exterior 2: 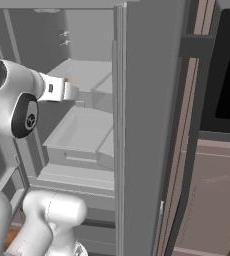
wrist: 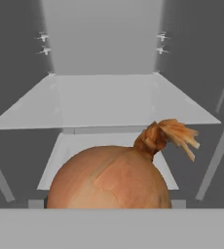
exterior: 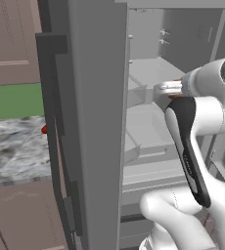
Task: Place the beer on the top shelf of the fridge to keep it out of children's reach, and place the onion and bell pepper on lower shelves for easy access.
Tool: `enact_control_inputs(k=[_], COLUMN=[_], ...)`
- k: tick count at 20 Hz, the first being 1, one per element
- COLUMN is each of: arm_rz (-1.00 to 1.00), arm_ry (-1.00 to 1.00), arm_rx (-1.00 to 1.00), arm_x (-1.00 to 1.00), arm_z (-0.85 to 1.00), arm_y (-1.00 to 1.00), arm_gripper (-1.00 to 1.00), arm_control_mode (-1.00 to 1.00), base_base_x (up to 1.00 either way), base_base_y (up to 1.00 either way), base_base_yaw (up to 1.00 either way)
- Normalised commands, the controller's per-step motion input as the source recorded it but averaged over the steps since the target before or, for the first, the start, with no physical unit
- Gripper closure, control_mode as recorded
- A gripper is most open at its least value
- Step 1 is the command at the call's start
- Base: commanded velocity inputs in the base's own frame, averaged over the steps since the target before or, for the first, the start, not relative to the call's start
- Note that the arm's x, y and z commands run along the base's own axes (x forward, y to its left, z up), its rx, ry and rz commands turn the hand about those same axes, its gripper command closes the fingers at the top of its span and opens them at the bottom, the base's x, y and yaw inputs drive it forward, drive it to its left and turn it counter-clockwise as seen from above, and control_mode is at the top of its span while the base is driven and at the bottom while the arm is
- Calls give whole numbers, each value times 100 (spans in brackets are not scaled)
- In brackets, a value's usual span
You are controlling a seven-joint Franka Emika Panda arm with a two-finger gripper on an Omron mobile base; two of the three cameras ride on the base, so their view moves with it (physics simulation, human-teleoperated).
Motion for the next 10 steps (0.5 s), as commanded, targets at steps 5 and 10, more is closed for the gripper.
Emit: enact_control_inputs(k=[5,10], arm_rz=[0,0], arm_ry=[0,0], arm_rx=[2,1], arm_x=[57,51], arm_z=[0,-2], arm_y=[-9,-2], arm_gripper=[100,100], arm_control_mode=[-100,-100], base_base_x=[0,0], base_base_y=[0,0], base_base_yaw=[0,0])
